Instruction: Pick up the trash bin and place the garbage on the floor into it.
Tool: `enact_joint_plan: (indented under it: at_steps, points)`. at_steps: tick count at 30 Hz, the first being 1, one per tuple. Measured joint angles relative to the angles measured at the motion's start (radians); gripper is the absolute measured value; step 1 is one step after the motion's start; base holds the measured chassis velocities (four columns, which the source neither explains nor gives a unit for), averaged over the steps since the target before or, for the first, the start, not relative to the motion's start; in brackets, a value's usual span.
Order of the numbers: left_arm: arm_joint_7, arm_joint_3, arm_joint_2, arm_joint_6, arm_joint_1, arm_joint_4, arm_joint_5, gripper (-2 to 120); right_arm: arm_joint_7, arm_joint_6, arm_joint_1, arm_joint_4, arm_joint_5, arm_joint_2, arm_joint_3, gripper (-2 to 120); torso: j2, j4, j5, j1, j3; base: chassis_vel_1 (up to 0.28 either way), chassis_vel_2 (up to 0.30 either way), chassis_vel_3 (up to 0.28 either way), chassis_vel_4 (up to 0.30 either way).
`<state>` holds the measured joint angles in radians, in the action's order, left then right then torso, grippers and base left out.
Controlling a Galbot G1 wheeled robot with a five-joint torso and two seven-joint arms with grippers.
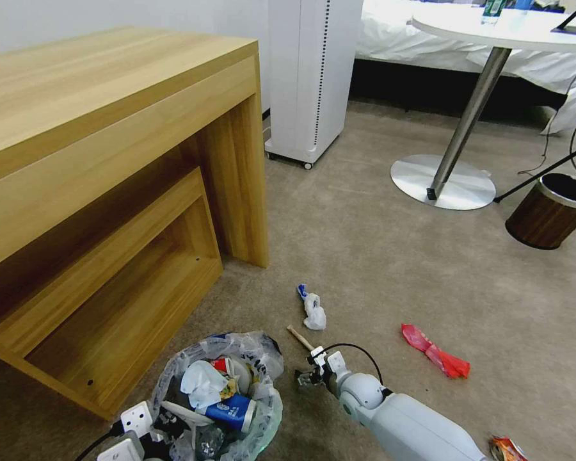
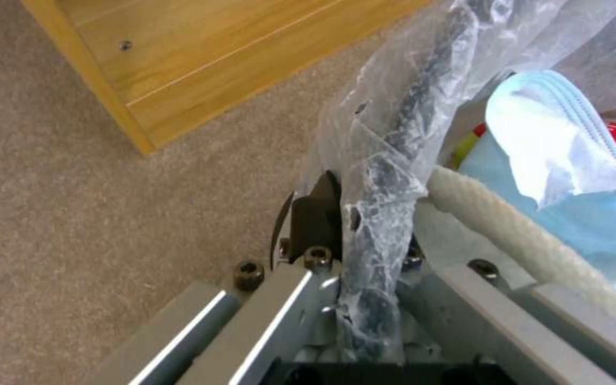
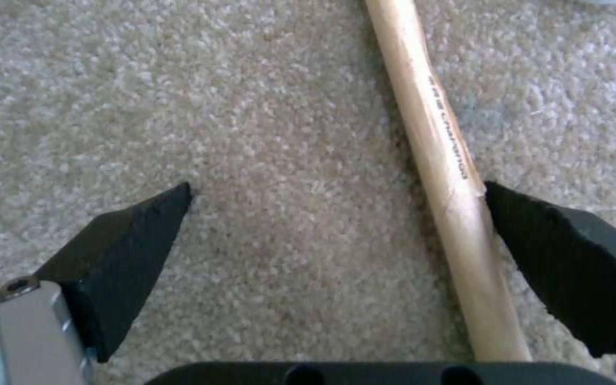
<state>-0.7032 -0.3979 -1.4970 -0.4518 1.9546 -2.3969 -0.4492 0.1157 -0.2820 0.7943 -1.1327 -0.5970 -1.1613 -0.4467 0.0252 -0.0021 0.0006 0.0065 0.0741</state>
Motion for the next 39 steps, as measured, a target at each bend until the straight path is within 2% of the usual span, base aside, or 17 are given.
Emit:
enact_joint_plan:
  at_steps: [5, 7, 9, 11, 13, 14, 15, 18, 19, 21, 22, 23, 25, 30, 32, 39]
  points:
    - [0.004, 0.007, -0.003, 0.001, 0.000, 0.005, 0.010, 0, -0.009, 0.008, 0.002, -0.007, -0.002, 0.015, 0.004, 96, 0.000, 0.0004, 0.0003, 0.000, 0.000, 0.000, 0.000, 0.000, 0.000]
    - [0.005, 0.010, -0.004, 0.001, 0.000, 0.008, 0.013, 0, -0.010, 0.013, 0.002, -0.008, -0.008, 0.022, 0.012, 89, 0.000, 0.0004, 0.0003, 0.000, 0.000, 0.000, 0.000, 0.000, 0.000]
    - [0.005, 0.010, -0.004, 0.002, 0.000, 0.008, 0.014, 0, -0.009, 0.017, 0.001, -0.005, -0.009, 0.026, 0.016, 86, 0.000, 0.0003, -0.0005, 0.000, 0.000, 0.000, 0.000, 0.000, 0.000]
    - [0.006, 0.013, -0.004, 0.002, 0.001, 0.010, 0.018, 0, -0.011, 0.025, 0.001, -0.004, -0.010, 0.031, 0.021, 76, 0.000, 0.0002, -0.0002, 0.000, 0.000, 0.000, 0.000, 0.000, 0.000]
    - [0.006, 0.014, -0.004, 0.002, 0.002, 0.011, 0.019, 0, -0.010, 0.029, 0.002, -0.003, -0.010, 0.032, 0.022, 72, 0.000, 0.0002, -0.0001, 0.000, 0.000, 0.000, 0.000, 0.000, 0.000]
    - [0.006, 0.016, -0.004, 0.004, 0.003, 0.013, 0.024, 0, -0.010, 0.031, 0.003, -0.002, -0.012, 0.032, 0.030, 65, 0.000, 0.0002, -0.0007, 0.000, 0.000, 0.000, 0.000, 0.000, 0.000]
    - [0.006, 0.016, -0.004, 0.004, 0.003, 0.013, 0.024, 0, -0.010, 0.031, 0.003, -0.002, -0.012, 0.032, 0.030, 65, 0.000, 0.0002, -0.0007, 0.000, 0.000, 0.000, 0.000, 0.000, 0.000]
    - [0.011, 0.026, -0.006, 0.007, 0.007, 0.015, 0.040, 0, -0.012, 0.034, 0.005, 0.002, -0.016, 0.026, 0.043, 52, 0.000, 0.0000, -0.0007, 0.000, 0.000, 0.000, 0.000, 0.000, 0.000]
    - [0.011, 0.026, -0.006, 0.007, 0.007, 0.015, 0.040, 0, -0.012, 0.034, 0.005, 0.002, -0.016, 0.026, 0.043, 52, 0.000, 0.0000, -0.0007, 0.000, 0.000, 0.000, 0.000, 0.000, 0.000]
    - [0.014, 0.031, -0.008, 0.007, 0.009, 0.016, 0.047, 0, -0.012, 0.037, 0.005, 0.005, -0.016, 0.022, 0.046, 43, 0.000, -0.0001, -0.0009, 0.000, 0.000, 0.000, 0.000, 0.000, 0.000]
    - [0.015, 0.032, -0.009, 0.009, 0.010, 0.017, 0.051, 0, -0.012, 0.040, 0.005, 0.007, -0.018, 0.021, 0.049, 35, 0.000, -0.0001, -0.0008, 0.000, 0.000, 0.000, 0.000, 0.000, 0.000]
    - [0.015, 0.032, -0.009, 0.009, 0.010, 0.017, 0.051, 0, -0.012, 0.040, 0.005, 0.007, -0.018, 0.021, 0.049, 35, 0.000, -0.0001, -0.0008, 0.000, 0.000, 0.000, 0.000, 0.000, 0.000]
    - [0.015, 0.031, -0.008, 0.010, 0.010, 0.017, 0.051, 0, -0.012, 0.045, 0.006, 0.009, -0.020, 0.020, 0.053, 23, 0.000, -0.0002, -0.0007, 0.000, 0.000, 0.000, 0.000, 0.000, 0.000]
    - [0.015, 0.027, -0.005, 0.011, 0.009, 0.017, 0.048, 0, -0.012, 0.047, 0.007, 0.010, -0.020, 0.018, 0.057, 11, 0.000, -0.0002, -0.0006, 0.000, 0.000, 0.000, 0.000, 0.000, 0.000]
    - [0.015, 0.025, -0.004, 0.011, 0.009, 0.017, 0.044, 0, -0.011, 0.047, 0.008, 0.008, -0.022, 0.019, 0.061, 0, 0.000, -0.0001, -0.0006, 0.000, 0.000, 0.000, 0.000, 0.000, 0.000]
    - [0.015, 0.016, 0.001, 0.007, 0.006, 0.000, 0.021, 0, -0.015, 0.053, 0.016, -0.040, -0.044, 0.048, 0.090, 0, 0.000, -0.0002, -0.0004, 0.000, 0.000, 0.000, 0.000, 0.000, 0.000]
